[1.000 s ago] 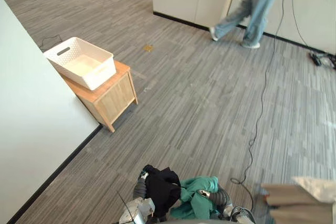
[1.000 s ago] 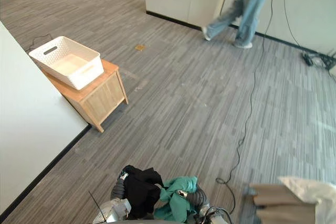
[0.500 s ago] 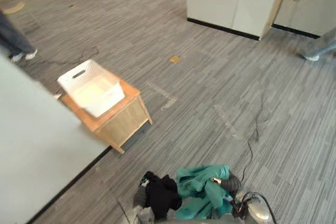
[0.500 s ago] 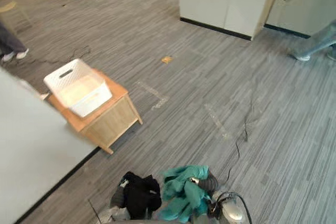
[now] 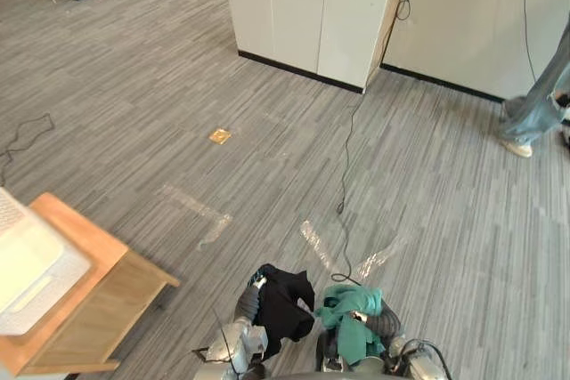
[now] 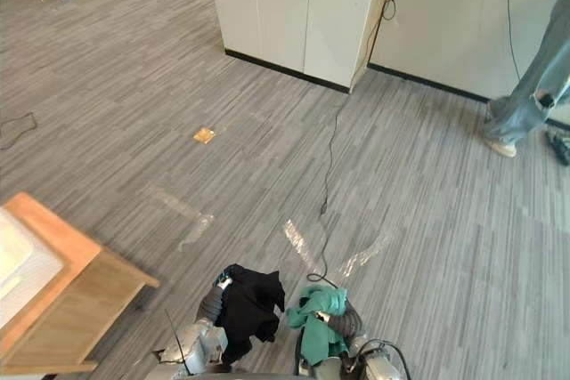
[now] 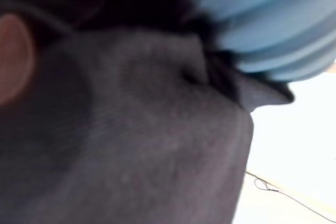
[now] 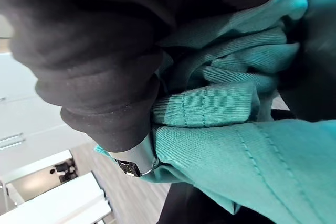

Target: Tidy the bed and pick cloth on bed and put in laundry

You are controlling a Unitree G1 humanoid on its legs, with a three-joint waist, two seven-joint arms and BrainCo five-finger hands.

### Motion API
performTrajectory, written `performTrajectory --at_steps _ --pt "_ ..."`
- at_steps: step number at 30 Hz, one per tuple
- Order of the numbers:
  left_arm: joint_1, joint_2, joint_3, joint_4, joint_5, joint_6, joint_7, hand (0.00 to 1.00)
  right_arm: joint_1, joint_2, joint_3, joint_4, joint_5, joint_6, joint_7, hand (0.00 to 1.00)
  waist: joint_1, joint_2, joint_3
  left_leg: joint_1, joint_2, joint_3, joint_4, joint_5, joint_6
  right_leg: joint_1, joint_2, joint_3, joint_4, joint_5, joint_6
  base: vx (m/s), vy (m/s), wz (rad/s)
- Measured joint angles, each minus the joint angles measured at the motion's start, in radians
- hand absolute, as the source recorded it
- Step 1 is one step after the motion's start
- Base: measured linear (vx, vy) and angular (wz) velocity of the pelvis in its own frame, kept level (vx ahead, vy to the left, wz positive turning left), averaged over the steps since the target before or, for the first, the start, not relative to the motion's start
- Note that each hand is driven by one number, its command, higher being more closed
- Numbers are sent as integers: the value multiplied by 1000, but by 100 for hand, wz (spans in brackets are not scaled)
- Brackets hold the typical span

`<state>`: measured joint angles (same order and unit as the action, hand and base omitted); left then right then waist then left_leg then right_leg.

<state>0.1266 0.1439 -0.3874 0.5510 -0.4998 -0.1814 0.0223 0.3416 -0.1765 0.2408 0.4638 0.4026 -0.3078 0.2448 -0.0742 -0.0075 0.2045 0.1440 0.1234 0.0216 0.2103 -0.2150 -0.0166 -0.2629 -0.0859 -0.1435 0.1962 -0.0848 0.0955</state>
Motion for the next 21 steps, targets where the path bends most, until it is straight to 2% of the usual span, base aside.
performTrajectory --at_steps 1,2,3,4,5,7,8,9,10,11,12,13,14,15,16,18,19,20,21 --pt "-8 14 -1 -2 0 -1 0 100 18 13 -4 -12 -1 -3 3 100 -1 -25 -5 5 -7 -3 5 -25 -29 6 -29 40 -97 55 37 514 -454 75" --pt "-32 12 -1 23 -1 3 1 100 17 35 -15 -5 -4 2 13 100 3 -37 8 31 18 -27 15 -86 -61 6 -34 23 -68 259 2 473 -445 53" --pt "-52 -8 -5 48 -1 19 -2 100 -13 33 -40 0 -9 5 15 100 5 -6 27 30 20 -54 26 -85 -59 -20 -23 25 38 169 -27 439 -427 40" --pt "-46 -17 -7 47 -1 20 -5 100 -20 30 -46 -5 -9 4 16 100 3 8 31 30 8 -68 33 -63 -52 -23 -19 33 78 135 -45 363 -342 46" --pt "-15 -35 -5 46 -1 20 -8 100 -19 10 -45 -19 -10 4 19 100 2 45 22 37 28 -77 81 -41 -44 -4 -6 4 137 65 -65 294 -256 44" --pt "26 -50 -2 46 -1 21 -8 100 -25 -6 -34 -23 -19 7 18 100 12 77 10 14 47 -106 202 -3 -55 52 -2 -35 155 8 -78 374 -296 53" --pt "48 -55 0 45 -3 20 -6 100 -30 -13 -34 -21 -22 11 18 100 20 92 5 -28 57 -108 310 31 -81 82 -3 -54 161 -20 -83 436 -305 70" --pt "73 -70 10 44 -11 16 -3 100 -40 -30 -34 -18 -21 22 26 100 33 110 15 -131 90 -110 536 155 -152 156 11 -91 141 -54 -90 427 -255 66" --pt "83 -75 15 43 -12 15 -2 100 -47 -37 -34 -16 -21 29 32 100 37 123 19 -176 109 -105 638 184 -149 198 19 -110 115 -60 -94 354 -198 78" --pt "100 -83 30 37 -11 15 -1 100 -52 -43 -36 -15 -27 39 46 100 38 133 25 -249 128 -85 782 167 -118 260 28 -141 80 -70 -95 348 -175 87" --pt "122 -85 51 11 -12 12 5 100 -51 -42 -35 -14 -42 45 67 100 47 127 29 -335 130 -30 884 122 -57 345 26 -186 23 -78 -94 301 -178 96" --pt "123 -84 63 -10 -19 9 3 100 -50 -40 -36 -14 -52 45 82 100 63 117 34 -377 114 39 859 104 -29 409 21 -216 -28 -79 -93 290 -168 75" --pt "124 -85 69 -17 -22 8 2 100 -51 -39 -35 -14 -58 45 90 100 72 110 33 -394 101 80 816 100 -23 435 15 -232 -50 -78 -91 338 -144 60" --pt "129 -86 77 -32 -45 5 3 100 -51 -31 -34 -14 -62 44 104 100 92 93 33 -413 70 190 649 99 -21 482 6 -279 -99 -69 -87 244 -78 53" --pt "136 -87 79 -37 -53 1 4 100 -50 -28 -33 -15 -64 44 108 100 94 86 30 -407 58 251 551 99 -21 500 3 -308 -116 -62 -74 329 -85 84" --pt "149 -103 89 -55 -59 1 7 100 -36 -29 -26 -18 -69 48 103 100 91 64 22 -373 -8 487 181 117 2 575 1 -421 -157 -76 -38 394 -83 117" --pt "151 -106 90 -56 -59 5 7 100 -30 -31 -26 -20 -67 51 96 100 89 61 21 -363 -26 537 112 131 28 593 0 -447 -157 -86 -23 511 -84 130" --pt "153 -112 90 -60 -60 18 7 100 -17 -33 -27 -20 -58 57 80 100 90 56 19 -337 -52 609 18 159 73 629 -1 -491 -154 -106 9 419 -41 115" --pt "158 -117 92 -71 -60 26 4 100 -9 -40 -26 -20 -54 66 56 100 96 54 7 -308 -76 648 -57 199 139 663 2 -520 -143 -138 45 497 -39 101"
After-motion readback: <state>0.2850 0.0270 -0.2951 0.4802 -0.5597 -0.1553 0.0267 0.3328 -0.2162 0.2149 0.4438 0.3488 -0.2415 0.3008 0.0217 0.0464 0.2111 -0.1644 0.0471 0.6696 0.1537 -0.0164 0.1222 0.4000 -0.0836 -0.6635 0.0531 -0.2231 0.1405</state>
